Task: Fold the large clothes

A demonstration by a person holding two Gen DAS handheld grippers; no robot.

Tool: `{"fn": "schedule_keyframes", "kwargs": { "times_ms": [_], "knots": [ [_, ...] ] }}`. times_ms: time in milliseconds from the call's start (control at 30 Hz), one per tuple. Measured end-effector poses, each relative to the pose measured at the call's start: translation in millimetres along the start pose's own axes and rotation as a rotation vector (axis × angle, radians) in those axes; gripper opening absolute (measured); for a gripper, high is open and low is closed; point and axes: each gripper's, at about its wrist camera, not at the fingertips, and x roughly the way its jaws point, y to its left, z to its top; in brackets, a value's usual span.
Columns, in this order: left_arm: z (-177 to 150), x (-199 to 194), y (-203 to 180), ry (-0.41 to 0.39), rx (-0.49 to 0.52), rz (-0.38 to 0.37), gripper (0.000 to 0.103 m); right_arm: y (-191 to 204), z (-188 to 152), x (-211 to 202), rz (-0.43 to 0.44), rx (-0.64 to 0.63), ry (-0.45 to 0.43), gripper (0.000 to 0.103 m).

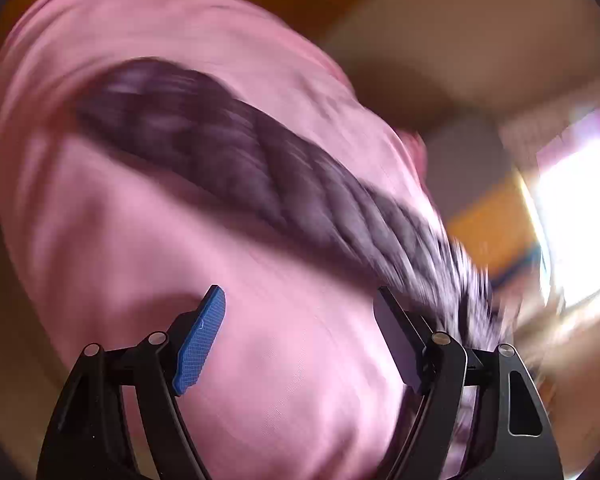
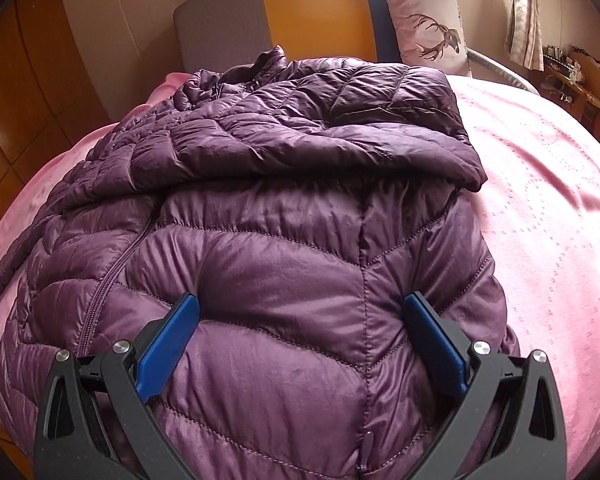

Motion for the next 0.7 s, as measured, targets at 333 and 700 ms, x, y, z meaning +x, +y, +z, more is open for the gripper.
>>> {"fn": "schedule_keyframes", "kwargs": {
  "times_ms": [333, 700],
  "knots": [
    [69.1, 19.4, 65.1, -0.045, -0.3, -0.064, 0.043, 2.7, -0.7, 0.1, -0.024, -0.012, -0.001, 0.101],
    [59.1, 5.0, -47.2, -0.077, 0.112, -0.136, 0.015, 4.3, -1.3, 1.8, -0.031, -0.015, -0.001, 0.101]
  ]
}}
